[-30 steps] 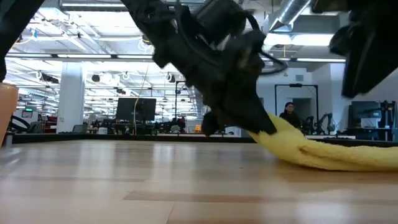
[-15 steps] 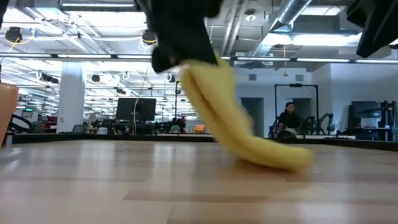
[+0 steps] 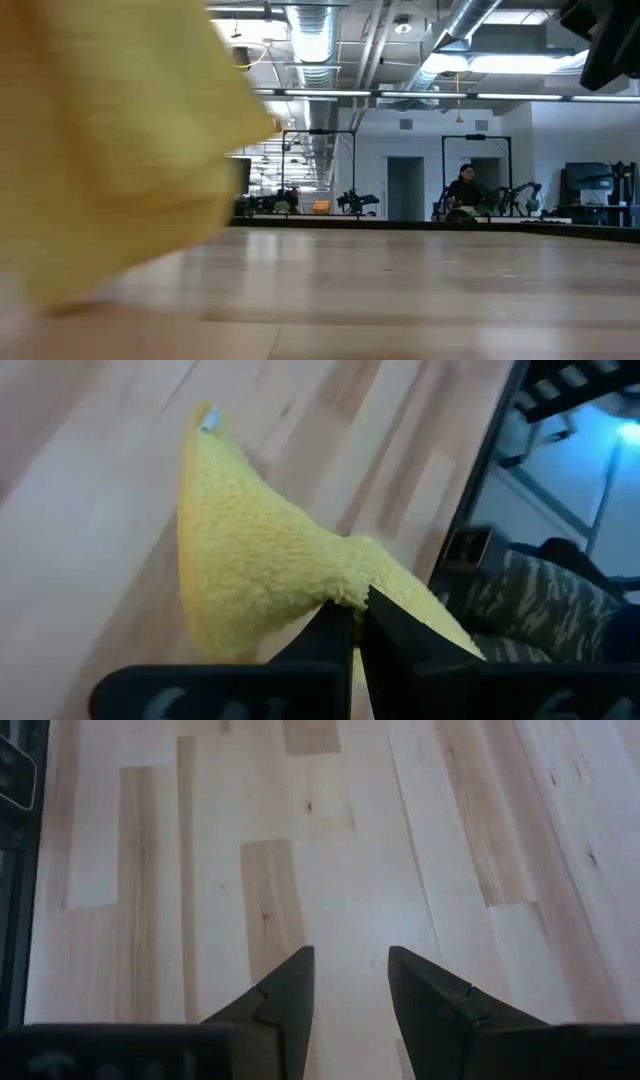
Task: Fold microfiber towels
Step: Put the yellow microfiber towel into the orange bin
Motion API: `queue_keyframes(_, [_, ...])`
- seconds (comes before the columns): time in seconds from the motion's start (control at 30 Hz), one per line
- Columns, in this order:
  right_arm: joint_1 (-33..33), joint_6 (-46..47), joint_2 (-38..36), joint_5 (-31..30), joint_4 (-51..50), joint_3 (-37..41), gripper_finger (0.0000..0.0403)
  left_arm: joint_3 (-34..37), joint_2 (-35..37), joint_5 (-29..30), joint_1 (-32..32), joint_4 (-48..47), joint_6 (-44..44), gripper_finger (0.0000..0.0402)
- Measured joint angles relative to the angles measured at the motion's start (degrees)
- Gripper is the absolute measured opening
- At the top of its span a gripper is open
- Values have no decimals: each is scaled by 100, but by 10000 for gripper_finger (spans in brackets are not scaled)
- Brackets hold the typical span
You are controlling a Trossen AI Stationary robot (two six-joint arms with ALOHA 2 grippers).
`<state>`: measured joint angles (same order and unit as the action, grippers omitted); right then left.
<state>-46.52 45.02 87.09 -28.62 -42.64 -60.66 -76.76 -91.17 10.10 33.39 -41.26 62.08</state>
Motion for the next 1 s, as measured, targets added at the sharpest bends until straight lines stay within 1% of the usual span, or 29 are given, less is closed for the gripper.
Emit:
queue_keyframes(0.2, [64,-2,0,0,-26,0,154,3,130,31,687,-816,1468,0])
queue_keyframes(0.33, [130,-1,0,0,-21,0,154,3,188,97,1102,-1113,2097,0])
queue_keyframes(0.53, [285,-4,0,1,-15,0,154,-3,393,766,1683,-1494,3053,0])
queue_keyframes(0.63, [362,-2,0,3,-22,0,154,0,500,879,1962,-1887,3623,0])
queue_keyframes(0.7, [404,-7,0,4,-19,0,154,-6,513,763,2135,-2194,4004,0])
queue_keyframes(0.87, [468,-4,0,9,-22,0,154,14,490,26,2486,-2853,4933,0])
queue_keyframes(1.0, [468,-3,0,7,-22,0,154,16,487,-171,2701,-3148,5436,0])
